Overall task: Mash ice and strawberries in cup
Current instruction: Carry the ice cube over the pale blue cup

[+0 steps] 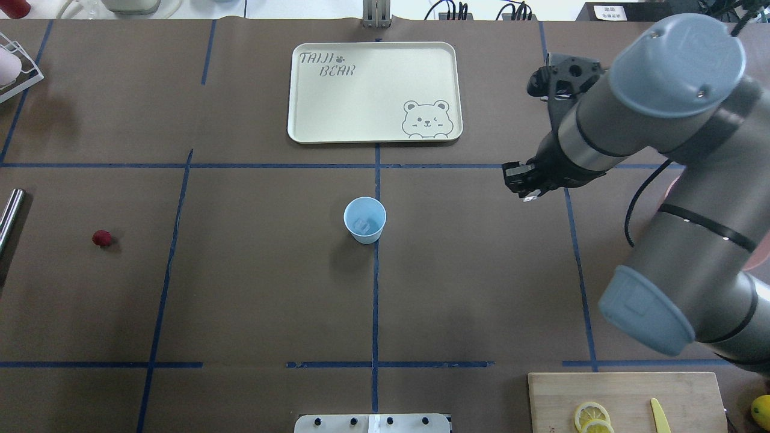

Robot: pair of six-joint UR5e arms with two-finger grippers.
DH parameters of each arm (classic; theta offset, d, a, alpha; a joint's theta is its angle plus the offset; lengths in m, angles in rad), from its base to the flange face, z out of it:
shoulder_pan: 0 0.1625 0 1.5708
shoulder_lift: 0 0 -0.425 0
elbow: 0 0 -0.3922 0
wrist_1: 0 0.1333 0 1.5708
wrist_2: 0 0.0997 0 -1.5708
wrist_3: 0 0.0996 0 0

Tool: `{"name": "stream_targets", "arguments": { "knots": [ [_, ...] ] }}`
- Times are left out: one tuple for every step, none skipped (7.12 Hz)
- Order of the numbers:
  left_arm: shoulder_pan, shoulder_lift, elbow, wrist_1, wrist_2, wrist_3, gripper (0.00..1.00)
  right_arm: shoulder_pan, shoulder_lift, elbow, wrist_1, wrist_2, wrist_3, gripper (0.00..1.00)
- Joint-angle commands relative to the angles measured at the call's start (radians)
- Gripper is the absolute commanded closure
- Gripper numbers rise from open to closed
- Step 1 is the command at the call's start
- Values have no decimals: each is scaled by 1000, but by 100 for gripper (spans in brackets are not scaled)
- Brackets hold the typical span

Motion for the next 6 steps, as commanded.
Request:
{"name": "stream_targets", "arguments": {
  "knots": [
    [3, 0, -1, -1, 0, -1, 0, -142, 168, -106, -17, -97, 122, 100],
    [3, 0, 1, -1, 0, -1, 0, -177, 237, -212, 20, -138, 135, 100],
    [3, 0, 1, 0, 0, -1, 0, -179, 270, -341, 161, -141, 138, 100],
    [3, 2, 1, 0, 0, -1, 0, -179, 311, -418, 185, -141, 137, 100],
    [3, 3, 1, 0, -2, -1, 0, -184, 336, -452, 186, -143, 138, 100],
    [3, 5, 1, 0, -3, 1, 0, -185, 362, -481, 189, -143, 143, 100]
  ]
}}
